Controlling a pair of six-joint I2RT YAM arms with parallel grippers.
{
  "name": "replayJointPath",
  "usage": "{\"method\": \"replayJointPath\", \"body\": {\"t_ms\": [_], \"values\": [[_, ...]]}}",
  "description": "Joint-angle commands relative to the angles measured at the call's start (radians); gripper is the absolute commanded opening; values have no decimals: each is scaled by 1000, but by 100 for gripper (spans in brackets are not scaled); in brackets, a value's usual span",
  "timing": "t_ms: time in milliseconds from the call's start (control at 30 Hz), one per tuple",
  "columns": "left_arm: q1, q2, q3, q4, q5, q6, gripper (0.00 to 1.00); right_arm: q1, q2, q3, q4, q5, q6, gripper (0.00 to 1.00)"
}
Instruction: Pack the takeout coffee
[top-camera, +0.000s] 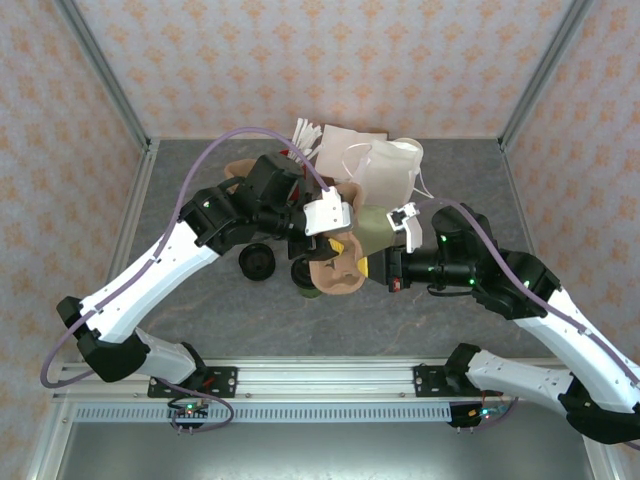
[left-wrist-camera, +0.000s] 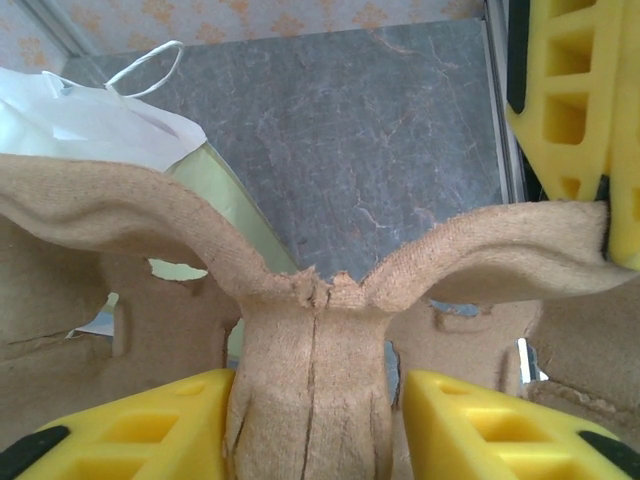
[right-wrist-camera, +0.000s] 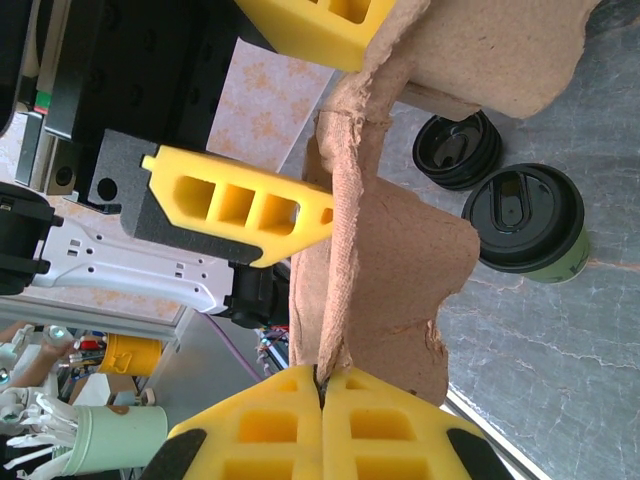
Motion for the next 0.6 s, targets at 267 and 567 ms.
{"method": "replayJointPath", "body": {"t_ms": [267,567], "values": [[-5,0,40,-10,-20,0,36,1,-16,40,-11,33,-9,0],[-2,-22,57,18,-63,-45,33,0,-64,71,-82,302,-3,35]]}}
